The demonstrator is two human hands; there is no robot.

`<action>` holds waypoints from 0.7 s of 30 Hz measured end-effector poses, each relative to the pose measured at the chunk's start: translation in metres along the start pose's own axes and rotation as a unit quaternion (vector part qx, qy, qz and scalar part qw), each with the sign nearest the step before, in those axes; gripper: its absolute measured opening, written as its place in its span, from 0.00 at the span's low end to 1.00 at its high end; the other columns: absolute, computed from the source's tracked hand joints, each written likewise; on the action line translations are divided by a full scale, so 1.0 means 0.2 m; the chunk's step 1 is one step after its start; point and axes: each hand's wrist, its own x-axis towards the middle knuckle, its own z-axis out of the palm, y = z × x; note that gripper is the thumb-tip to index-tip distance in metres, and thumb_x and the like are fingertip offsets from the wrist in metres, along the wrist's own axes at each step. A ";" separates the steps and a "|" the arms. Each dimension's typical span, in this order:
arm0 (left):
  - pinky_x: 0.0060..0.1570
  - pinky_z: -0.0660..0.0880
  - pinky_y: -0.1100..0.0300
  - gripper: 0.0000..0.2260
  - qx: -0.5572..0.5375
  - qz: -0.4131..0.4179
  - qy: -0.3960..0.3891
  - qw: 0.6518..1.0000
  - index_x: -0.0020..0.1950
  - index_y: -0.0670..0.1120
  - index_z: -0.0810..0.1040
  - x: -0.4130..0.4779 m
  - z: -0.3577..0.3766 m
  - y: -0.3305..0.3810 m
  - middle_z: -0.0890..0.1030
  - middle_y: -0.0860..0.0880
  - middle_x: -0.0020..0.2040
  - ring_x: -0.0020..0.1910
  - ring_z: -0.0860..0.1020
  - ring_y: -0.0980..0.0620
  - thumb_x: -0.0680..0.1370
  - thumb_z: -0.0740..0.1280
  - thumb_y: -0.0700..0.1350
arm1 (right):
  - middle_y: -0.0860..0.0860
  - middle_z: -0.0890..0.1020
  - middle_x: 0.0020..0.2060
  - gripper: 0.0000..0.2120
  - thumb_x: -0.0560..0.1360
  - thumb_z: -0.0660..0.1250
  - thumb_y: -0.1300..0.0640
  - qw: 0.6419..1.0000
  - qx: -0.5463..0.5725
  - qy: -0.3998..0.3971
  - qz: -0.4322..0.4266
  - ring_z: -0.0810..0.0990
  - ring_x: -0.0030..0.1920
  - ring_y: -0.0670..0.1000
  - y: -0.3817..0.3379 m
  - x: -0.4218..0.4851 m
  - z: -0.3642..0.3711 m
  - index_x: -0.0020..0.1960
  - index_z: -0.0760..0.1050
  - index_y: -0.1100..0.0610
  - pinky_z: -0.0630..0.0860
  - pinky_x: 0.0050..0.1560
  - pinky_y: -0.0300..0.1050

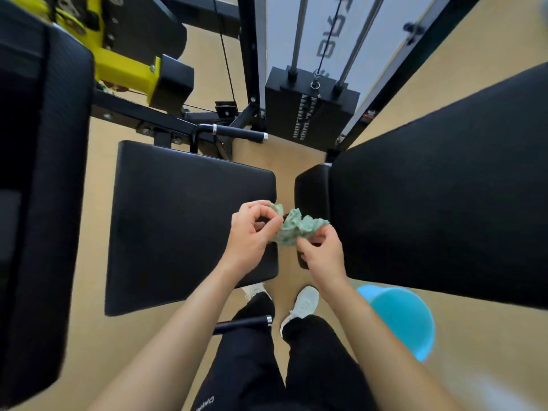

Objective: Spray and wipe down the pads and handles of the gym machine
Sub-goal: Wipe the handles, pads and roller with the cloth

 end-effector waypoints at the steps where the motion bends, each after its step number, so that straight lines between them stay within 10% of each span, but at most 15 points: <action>1: 0.61 0.80 0.50 0.06 -0.007 0.005 -0.026 1.000 0.44 0.52 0.80 -0.03 0.00 0.04 0.80 0.54 0.60 0.62 0.79 0.54 0.81 0.70 0.44 | 0.45 0.79 0.53 0.19 0.73 0.77 0.49 0.999 -0.046 0.011 -0.020 0.81 0.54 0.46 0.00 -0.03 -0.03 0.58 0.72 0.50 0.81 0.59 0.58; 7: 0.55 0.81 0.50 0.03 0.013 0.044 -0.096 0.994 0.49 0.48 0.80 -0.20 0.06 0.30 0.84 0.50 0.50 0.51 0.83 0.50 0.82 0.68 0.44 | 0.44 0.64 0.61 0.33 0.71 0.80 0.49 0.969 -0.145 0.043 -0.197 0.76 0.52 0.44 -0.08 -0.20 -0.23 0.70 0.67 0.46 0.80 0.46 0.41; 11: 0.46 0.81 0.57 0.01 0.006 0.090 -0.102 0.991 0.51 0.47 0.79 -0.29 0.11 0.47 0.82 0.47 0.54 0.50 0.83 0.50 0.82 0.68 0.43 | 0.44 0.73 0.56 0.13 0.75 0.77 0.54 0.945 -0.119 -0.019 -0.304 0.77 0.50 0.42 -0.14 -0.27 -0.34 0.58 0.80 0.50 0.76 0.45 0.33; 21: 0.47 0.85 0.46 0.06 -0.075 0.085 -0.031 0.993 0.52 0.37 0.74 -0.35 0.20 0.59 0.84 0.39 0.49 0.48 0.86 0.44 0.82 0.68 0.39 | 0.45 0.85 0.40 0.07 0.78 0.74 0.57 0.957 -0.141 0.028 -0.250 0.83 0.39 0.44 -0.05 -0.37 -0.57 0.55 0.84 0.53 0.82 0.41 0.43</action>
